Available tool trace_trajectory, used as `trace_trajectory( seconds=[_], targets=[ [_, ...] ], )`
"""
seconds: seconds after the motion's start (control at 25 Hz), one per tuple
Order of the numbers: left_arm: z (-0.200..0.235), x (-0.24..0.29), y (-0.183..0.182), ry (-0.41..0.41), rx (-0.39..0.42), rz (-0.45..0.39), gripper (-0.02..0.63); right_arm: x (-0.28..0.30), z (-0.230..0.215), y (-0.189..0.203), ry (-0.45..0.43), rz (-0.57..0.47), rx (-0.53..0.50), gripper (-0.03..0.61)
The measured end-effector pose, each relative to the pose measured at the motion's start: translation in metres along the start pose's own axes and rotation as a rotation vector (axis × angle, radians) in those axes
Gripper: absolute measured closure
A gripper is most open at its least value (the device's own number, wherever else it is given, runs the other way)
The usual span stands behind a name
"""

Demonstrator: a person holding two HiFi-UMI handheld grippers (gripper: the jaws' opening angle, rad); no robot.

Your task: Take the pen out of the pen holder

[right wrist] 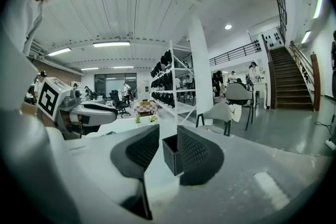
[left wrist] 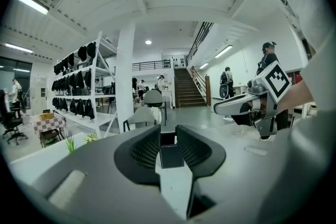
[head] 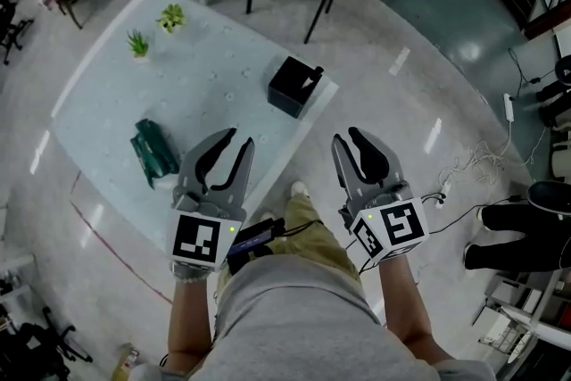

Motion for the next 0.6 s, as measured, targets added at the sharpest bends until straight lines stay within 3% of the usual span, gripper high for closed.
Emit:
trace_trajectory(
  seconds=[0.6],
  targets=[
    [0.013,0.034,0.002,-0.140,-0.040,0.037,0.518,0.068,-0.047,0.011,-0.134,0.072,-0.014,0.469]
  ],
)
Point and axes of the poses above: the fingertips, and each gripper's own axes: x forward along the fingers, z to its left, y out of its underside, the point moved 4 cm from there along -x, backward along the fingers
